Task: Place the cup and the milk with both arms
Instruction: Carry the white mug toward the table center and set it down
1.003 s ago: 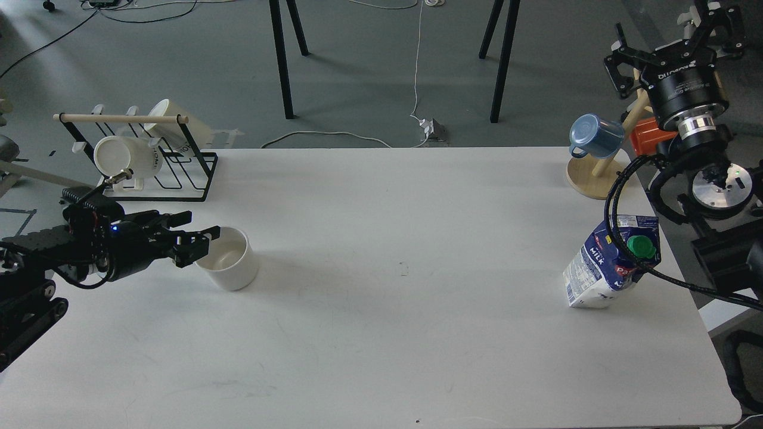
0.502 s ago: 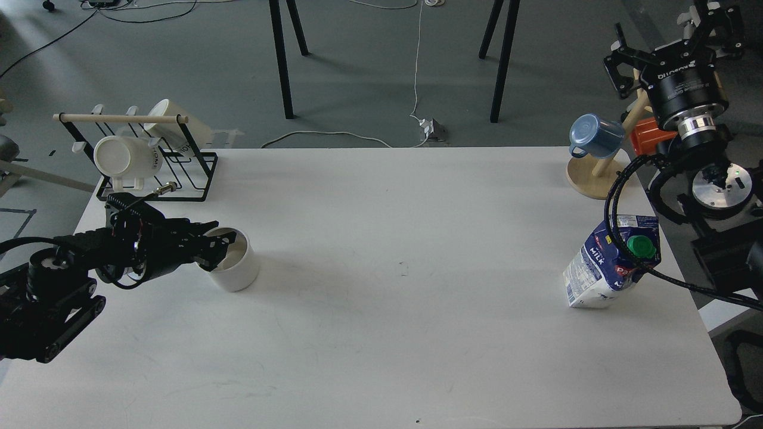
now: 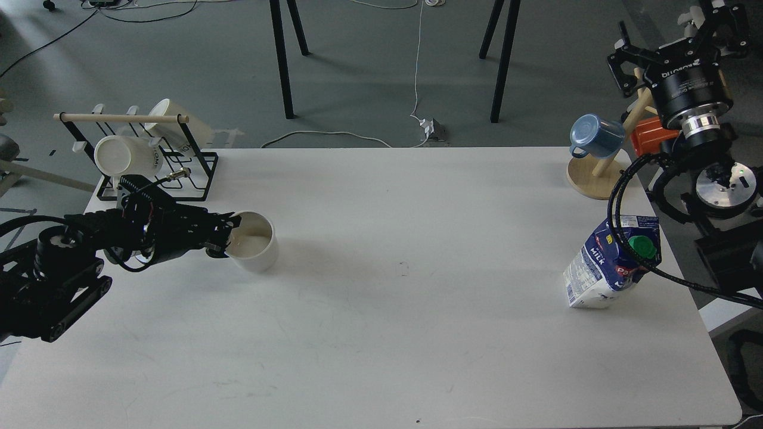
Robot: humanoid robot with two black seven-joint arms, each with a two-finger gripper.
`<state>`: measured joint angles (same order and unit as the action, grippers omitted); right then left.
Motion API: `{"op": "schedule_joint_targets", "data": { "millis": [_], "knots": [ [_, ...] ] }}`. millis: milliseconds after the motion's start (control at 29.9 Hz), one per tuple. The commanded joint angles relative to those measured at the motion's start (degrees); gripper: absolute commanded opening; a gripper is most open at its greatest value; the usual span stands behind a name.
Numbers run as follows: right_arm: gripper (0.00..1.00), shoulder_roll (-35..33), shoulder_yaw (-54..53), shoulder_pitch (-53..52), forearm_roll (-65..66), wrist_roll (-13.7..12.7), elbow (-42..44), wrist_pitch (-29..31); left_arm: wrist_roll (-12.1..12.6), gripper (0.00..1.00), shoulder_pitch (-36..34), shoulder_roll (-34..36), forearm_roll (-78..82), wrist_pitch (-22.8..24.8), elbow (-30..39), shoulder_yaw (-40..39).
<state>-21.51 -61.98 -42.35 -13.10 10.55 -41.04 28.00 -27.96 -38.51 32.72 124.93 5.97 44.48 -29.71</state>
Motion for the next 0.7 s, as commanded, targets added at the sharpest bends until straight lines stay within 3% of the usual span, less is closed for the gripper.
{"op": "schedule_joint_targets", "data": {
  "millis": [0,134,301,435,669],
  "knots": [
    [0.99,-0.90,0.01,0.07,0.00,0.00,-0.09,0.00,-0.04,0.03,-3.40,-0.03,-2.31,5.79,4.55,-0.18],
    [0.99,-1.34,0.01,0.07,0.00,0.00,-0.09,0.00,-0.04,0.03,-6.83,-0.81,-3.29,12.30,10.79,-0.18],
    [0.99,-1.26,0.01,-0.02,0.00,0.00,-0.09,0.00,-0.04,0.03,-9.39,-7.75,-2.59,17.23,13.61,0.44],
    [0.99,-1.69,0.01,0.07,0.00,0.00,-0.09,0.00,4.66,0.04,-11.06,-13.29,-0.75,19.08,13.09,1.66],
    [0.99,-2.57,0.01,0.16,0.00,0.00,-0.09,0.00,8.27,0.05,-11.59,-24.71,0.07,18.91,6.51,7.11]
  ]
}}
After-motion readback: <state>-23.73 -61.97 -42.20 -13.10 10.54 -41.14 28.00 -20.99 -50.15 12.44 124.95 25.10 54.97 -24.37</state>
